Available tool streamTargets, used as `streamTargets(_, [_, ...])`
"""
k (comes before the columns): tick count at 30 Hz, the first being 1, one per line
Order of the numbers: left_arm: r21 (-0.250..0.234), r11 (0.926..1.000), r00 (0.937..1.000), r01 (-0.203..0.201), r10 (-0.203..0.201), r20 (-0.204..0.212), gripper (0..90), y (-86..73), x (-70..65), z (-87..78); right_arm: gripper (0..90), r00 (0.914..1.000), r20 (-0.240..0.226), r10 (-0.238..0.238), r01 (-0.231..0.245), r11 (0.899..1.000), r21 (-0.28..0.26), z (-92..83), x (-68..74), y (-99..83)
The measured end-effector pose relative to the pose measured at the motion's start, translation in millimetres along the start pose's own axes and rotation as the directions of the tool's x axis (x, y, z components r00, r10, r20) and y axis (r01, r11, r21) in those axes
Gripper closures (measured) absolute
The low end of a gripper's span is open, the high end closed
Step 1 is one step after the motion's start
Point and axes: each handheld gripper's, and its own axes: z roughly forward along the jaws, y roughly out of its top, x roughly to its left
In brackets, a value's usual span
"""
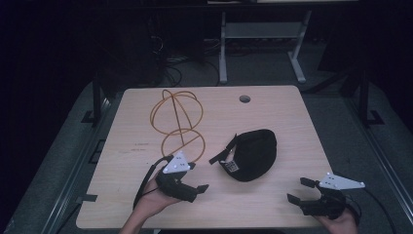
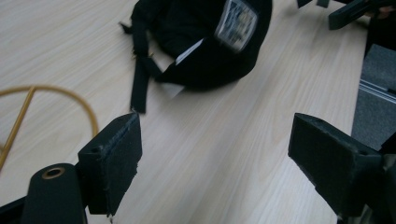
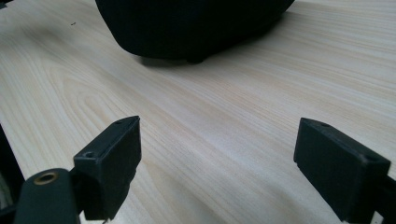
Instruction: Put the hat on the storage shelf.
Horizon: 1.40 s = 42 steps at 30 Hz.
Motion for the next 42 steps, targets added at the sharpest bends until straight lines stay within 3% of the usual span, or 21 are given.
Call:
streamTargets(10, [0.007,0.9978,0.9967,-0.066,0.065,0.047,18.6,33.2,-4.4,29.2,14.4,1.0,-0.002,-0.003,0.003,1.0,0.005,0.0,1.6,-0.6])
streamTargets(22, [0.043,0.992,0.991,-0.119,0.115,0.068,22.5,52.4,-0.3,53.4,14.3,0.9999,-0.009,-0.009,0.009,1.0,0.0,-0.5,2.5,-1.0])
streamTargets(32, [0.089,0.9869,0.9859,-0.134,0.124,0.112,28.2,59.1,4.5,76.2,14.3,0.9998,-0.015,-0.016,0.016,1.0,0.011,1.1,5.1,-1.2])
streamTargets(42, [0.144,0.9729,0.9753,-0.181,0.158,0.154,39.6,58.9,3.0,89.4,14.3,0.9996,-0.02,-0.02,0.02,1.0,0.015,2.0,6.5,-1.6])
